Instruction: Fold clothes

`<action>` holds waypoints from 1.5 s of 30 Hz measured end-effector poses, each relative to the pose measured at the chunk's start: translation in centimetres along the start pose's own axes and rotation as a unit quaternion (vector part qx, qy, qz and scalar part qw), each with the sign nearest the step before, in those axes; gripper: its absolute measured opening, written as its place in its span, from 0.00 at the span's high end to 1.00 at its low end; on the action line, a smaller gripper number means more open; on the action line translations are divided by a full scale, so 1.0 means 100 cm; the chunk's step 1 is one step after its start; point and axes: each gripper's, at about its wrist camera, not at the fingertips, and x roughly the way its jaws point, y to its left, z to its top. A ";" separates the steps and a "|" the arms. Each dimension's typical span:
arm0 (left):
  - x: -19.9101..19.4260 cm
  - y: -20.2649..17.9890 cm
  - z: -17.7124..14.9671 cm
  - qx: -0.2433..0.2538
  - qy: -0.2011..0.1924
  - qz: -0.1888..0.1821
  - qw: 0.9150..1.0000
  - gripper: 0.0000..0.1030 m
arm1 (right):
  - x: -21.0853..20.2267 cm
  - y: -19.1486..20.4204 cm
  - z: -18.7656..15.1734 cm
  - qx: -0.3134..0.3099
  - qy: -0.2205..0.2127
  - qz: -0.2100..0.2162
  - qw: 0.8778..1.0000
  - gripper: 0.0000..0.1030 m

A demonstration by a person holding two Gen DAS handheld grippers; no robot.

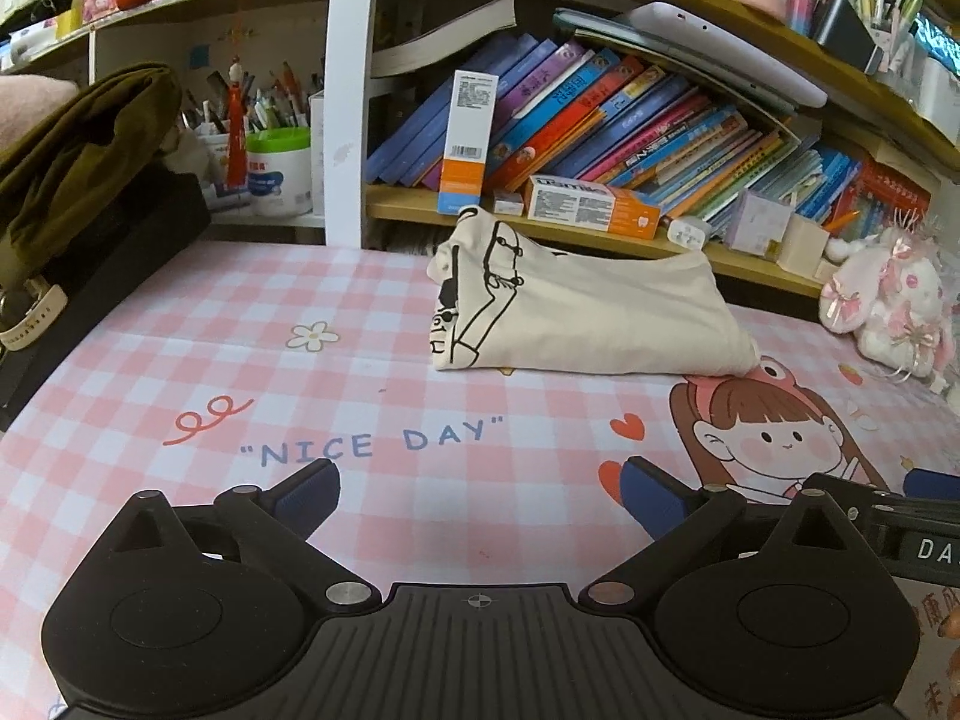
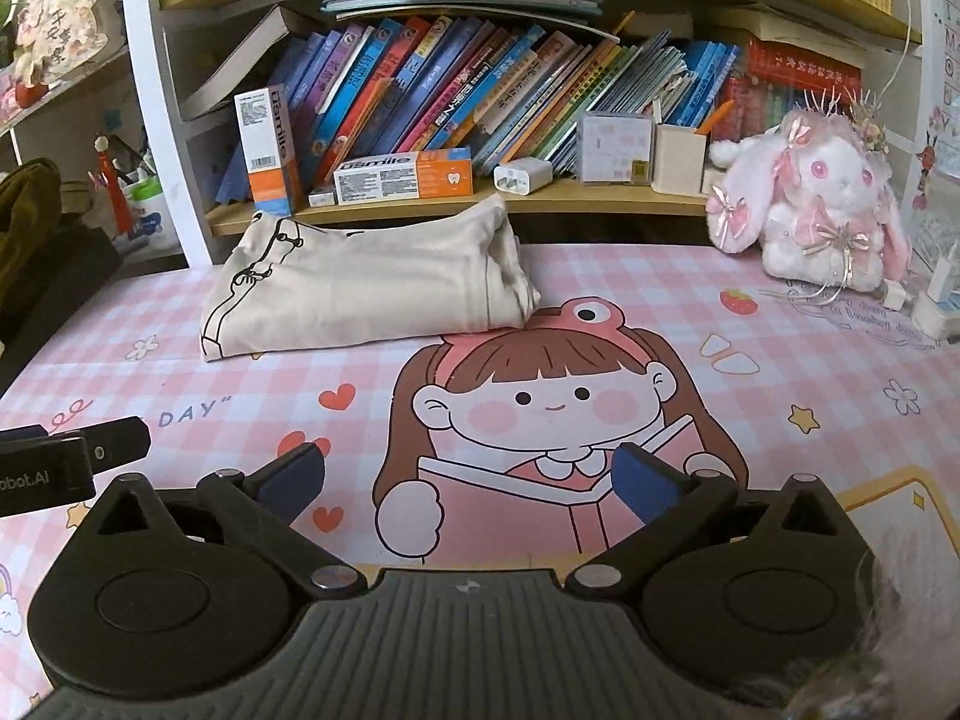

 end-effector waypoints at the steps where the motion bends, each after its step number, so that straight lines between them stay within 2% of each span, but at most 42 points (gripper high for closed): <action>1: 0.000 0.000 0.000 0.000 0.000 -0.001 1.000 0.02 | 0.000 0.000 0.000 0.000 0.001 0.000 1.000 0.00; 45: 0.004 0.006 0.003 0.002 0.010 -0.008 1.000 0.02 | 0.005 0.013 -0.001 -0.003 0.010 0.007 1.000 0.00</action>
